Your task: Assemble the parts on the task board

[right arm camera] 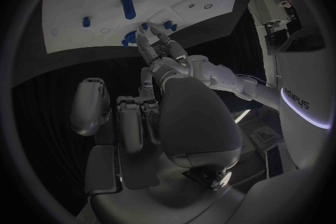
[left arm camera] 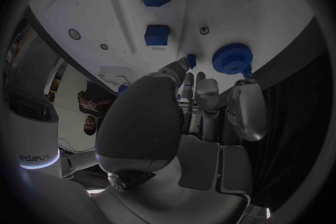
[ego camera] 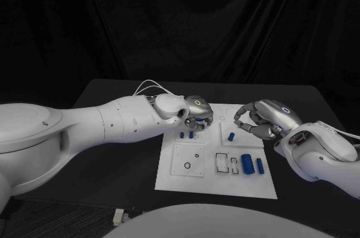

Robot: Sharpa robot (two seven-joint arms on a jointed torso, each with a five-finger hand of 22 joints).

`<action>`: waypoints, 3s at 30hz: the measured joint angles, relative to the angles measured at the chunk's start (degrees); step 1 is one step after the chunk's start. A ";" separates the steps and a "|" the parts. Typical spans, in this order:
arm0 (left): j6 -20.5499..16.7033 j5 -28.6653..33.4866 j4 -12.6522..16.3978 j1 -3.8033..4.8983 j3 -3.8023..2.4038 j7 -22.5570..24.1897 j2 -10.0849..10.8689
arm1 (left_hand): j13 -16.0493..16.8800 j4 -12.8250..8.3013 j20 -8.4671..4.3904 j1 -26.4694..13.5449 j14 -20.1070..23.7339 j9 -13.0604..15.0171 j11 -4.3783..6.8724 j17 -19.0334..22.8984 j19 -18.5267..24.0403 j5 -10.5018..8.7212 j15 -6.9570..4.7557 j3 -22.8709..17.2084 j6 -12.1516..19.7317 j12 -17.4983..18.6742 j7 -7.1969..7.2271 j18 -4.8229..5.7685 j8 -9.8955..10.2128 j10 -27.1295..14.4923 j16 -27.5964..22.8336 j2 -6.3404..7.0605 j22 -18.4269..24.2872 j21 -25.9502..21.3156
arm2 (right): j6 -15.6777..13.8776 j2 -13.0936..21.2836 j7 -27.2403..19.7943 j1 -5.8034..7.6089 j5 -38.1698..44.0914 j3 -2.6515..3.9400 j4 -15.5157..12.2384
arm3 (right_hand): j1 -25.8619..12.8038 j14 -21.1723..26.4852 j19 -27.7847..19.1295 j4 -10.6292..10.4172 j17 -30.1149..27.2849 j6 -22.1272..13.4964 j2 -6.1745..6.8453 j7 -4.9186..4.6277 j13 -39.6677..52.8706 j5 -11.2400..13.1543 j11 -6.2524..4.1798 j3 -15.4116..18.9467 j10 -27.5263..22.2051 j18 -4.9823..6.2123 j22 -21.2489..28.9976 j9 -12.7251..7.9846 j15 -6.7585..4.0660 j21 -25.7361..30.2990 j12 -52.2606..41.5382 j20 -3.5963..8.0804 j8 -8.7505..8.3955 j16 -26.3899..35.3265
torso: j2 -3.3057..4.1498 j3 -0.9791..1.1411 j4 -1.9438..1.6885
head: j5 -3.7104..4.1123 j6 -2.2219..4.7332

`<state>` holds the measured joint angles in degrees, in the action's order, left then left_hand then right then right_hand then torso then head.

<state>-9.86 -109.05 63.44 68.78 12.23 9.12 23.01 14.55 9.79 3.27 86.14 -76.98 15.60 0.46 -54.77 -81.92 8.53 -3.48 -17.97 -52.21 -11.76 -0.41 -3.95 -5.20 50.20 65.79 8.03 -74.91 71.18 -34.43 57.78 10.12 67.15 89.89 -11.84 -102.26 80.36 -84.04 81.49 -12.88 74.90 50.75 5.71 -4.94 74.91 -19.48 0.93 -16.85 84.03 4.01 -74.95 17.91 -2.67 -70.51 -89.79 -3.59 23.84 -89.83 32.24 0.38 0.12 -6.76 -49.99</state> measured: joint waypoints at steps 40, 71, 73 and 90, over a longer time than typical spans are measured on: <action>-3.47 -0.06 -1.95 -1.38 -0.01 0.59 -0.50 | -0.92 -3.32 0.20 -1.14 -0.07 0.87 0.53 2.21 0.19 0.72 -0.36 -3.95 -8.04 -1.48 -1.27 -0.01 -3.57 9.03 0.96 -1.13 0.01 -0.96 | 0.58 -0.19 0.03 -0.01 0.00 0.00 0.41 | 0.00 0.00 0.00 0.00 0.00 0.00 0.00 0.00 -0.01 0.00 0.00 0.00 0.00 0.00 0.03 -0.02 0.00 0.34 0.16 0.00 0.00 0.00 | 0.01 -0.01 0.01 | -0.40 0.00; -5.73 -0.09 9.86 2.81 -0.03 0.45 12.81 | -2.43 -4.52 0.20 -1.97 0.08 0.94 0.65 6.46 0.82 0.50 -0.08 -4.82 -9.11 -0.38 -0.91 -0.02 -3.65 10.30 -1.23 -1.20 0.01 -3.18 | 1.14 -0.07 0.16 -0.01 0.00 0.00 0.55 | 0.00 0.00 0.00 0.00 0.00 0.00 0.00 0.00 -0.01 0.00 0.00 0.00 0.00 0.00 0.04 -0.03 0.00 0.34 0.21 0.00 0.00 0.00 | -0.08 -0.02 0.00 | -0.37 0.00; -5.36 -0.09 9.92 2.81 -0.02 0.48 13.11 | -2.49 -4.52 0.20 -1.96 0.08 0.95 0.65 6.49 0.82 0.50 -0.08 -4.82 -9.11 -0.38 -0.91 -0.02 -3.64 10.30 -1.25 -1.20 0.01 -3.18 | 1.17 -0.10 0.17 -0.01 0.00 0.00 0.55 | 0.00 0.00 0.00 0.00 0.00 0.00 0.00 0.00 -0.01 0.00 0.00 0.00 0.00 0.00 0.04 -0.03 0.00 0.34 0.21 0.00 0.00 0.00 | -0.08 -0.02 0.00 | -0.36 0.00; -2.36 -0.10 8.68 1.80 0.00 0.65 12.53 | -2.75 -4.67 0.41 -2.18 0.52 0.79 0.65 7.24 1.03 0.03 -0.10 -4.97 -8.68 -0.15 -0.91 -0.01 -3.05 10.29 -1.74 -0.97 0.01 -3.87 | 1.34 -0.38 0.19 -0.10 0.00 -0.02 0.78 | 0.00 0.00 0.00 0.00 0.00 0.00 0.00 0.00 -0.01 0.00 0.00 0.00 0.00 0.00 0.00 -0.03 0.00 0.68 0.21 0.00 0.00 0.00 | 0.07 0.01 -0.05 | -0.19 0.00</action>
<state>-12.22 -109.14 72.12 70.59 12.23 9.77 35.53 11.80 5.12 3.68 83.96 -76.46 16.39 1.11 -47.53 -80.89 8.56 -3.58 -22.94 -60.89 -11.91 -1.33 -3.96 -8.25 60.50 64.05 7.05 -74.90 67.31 -33.09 57.40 10.32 67.06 89.90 -11.86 -101.48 80.36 -84.04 81.49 -12.88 74.90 50.75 5.71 -4.94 74.90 -19.48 0.93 -16.85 84.03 4.01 -74.94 17.88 -2.66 -69.83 -89.58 -3.59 23.84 -89.83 32.32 0.40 0.07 -6.94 -49.99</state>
